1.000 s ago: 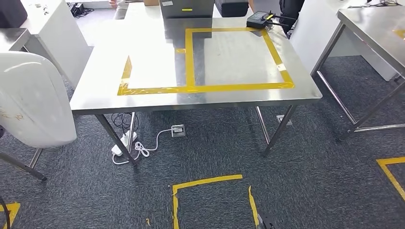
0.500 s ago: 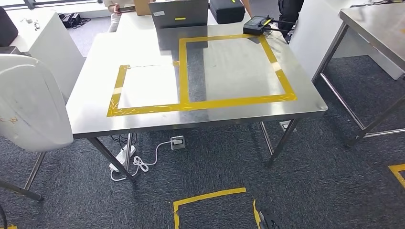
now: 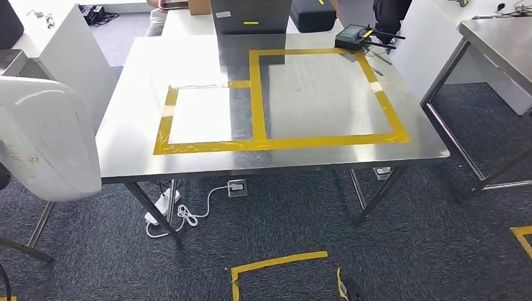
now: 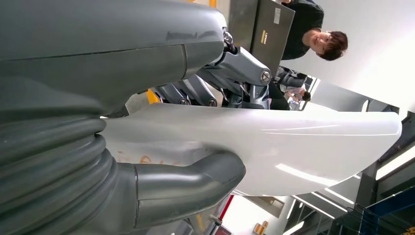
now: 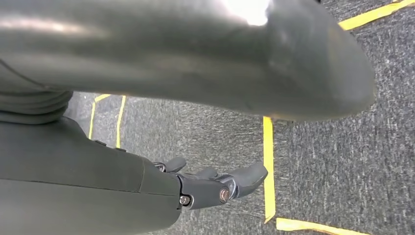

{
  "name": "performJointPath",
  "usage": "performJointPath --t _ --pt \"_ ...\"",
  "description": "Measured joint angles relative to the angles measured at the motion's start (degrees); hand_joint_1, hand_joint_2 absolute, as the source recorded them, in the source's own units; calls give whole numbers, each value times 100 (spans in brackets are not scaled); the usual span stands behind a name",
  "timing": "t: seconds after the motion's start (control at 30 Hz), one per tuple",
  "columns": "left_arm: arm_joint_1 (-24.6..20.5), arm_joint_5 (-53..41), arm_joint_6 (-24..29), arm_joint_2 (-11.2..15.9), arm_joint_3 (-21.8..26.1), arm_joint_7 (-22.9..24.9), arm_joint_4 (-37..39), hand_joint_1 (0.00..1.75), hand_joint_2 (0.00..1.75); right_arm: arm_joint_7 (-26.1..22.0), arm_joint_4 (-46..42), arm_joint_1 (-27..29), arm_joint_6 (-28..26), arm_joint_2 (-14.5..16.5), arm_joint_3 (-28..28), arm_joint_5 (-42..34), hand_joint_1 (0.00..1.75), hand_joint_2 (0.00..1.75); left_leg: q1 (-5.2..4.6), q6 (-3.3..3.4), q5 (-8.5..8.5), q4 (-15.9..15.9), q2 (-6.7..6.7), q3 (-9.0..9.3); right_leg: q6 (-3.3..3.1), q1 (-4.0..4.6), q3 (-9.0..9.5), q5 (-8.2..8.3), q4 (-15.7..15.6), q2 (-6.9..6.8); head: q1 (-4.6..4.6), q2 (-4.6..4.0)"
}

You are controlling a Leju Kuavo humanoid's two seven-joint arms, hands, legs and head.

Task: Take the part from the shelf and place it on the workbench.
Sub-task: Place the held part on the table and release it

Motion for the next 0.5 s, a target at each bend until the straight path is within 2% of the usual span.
performJointPath --t 0.03,0.07,0.1,0.13,0.2,0.27,0.33,0.37,0.43,0.47,0.5 --pt "0 -5 0 -10 -9 0 2 175 175 13 0 0 18 -1 -14 -10 0 0 -4 -6 -40 10 3 38 -22 5 66 231 -266 -10 9 0" --pt "-1 -11 0 -22 -15 -2 3 175 175 19 0 -1 38 -1 -26 -19 0 0 -7 -17 -86 21 12 82 -54 17 210 489 -667 -49 19 0" --pt "-3 -19 0 -34 -23 -5 5 175 175 21 0 -5 60 -2 -37 -27 0 0 -26 -37 -132 37 25 123 -86 46 362 664 -1044 -110 27 0" --pt "-5 -27 0 -43 -30 -9 7 175 175 20 0 -16 78 -2 -46 -37 0 0 -43 -61 -173 47 36 152 -118 70 487 763 -1326 -162 32 0" --pt "-9 -44 -2 -55 -46 -17 12 175 175 17 0 -39 94 -1 -69 -58 0 0 -71 -119 -223 41 82 184 -165 107 575 740 -1505 -181 31 0" --pt "-21 -55 -8 -61 -58 -21 14 175 175 12 0 -46 96 3 -96 -70 0 0 -61 -185 -263 16 142 224 -213 81 614 735 -1556 -96 26 0" --pt "-67 -56 -21 -59 -73 -23 30 175 175 8 0 -40 96 8 -119 -75 0 0 -47 -258 -419 259 127 137 -262 38 681 734 -1612 -19 -1 0" --pt "-92 -50 -27 -56 -80 -25 48 175 175 5 0 -36 96 10 -126 -75 0 0 -32 -290 -558 563 97 -16 -281 23 709 726 -1626 20 -16 0" --pt "-124 -34 -40 -55 -88 -17 103 175 175 2 0 -35 98 10 -138 -76 0 0 -5 -338 -833 1351 56 -463 -306 14 738 699 -1627 105 -37 0" --pt "-122 -24 -52 -55 -91 -10 131 175 175 2 0 -32 101 11 -144 -77 0 0 11 -352 -856 1596 51 -639 -308 12 753 685 -1625 154 -38 0" --pt "-122 -14 -68 -55 -95 -4 155 175 175 2 0 -28 104 12 -150 -79 0 0 23 -357 -766 1640 47 -722 -302 9 771 670 -1622 207 -38 0"
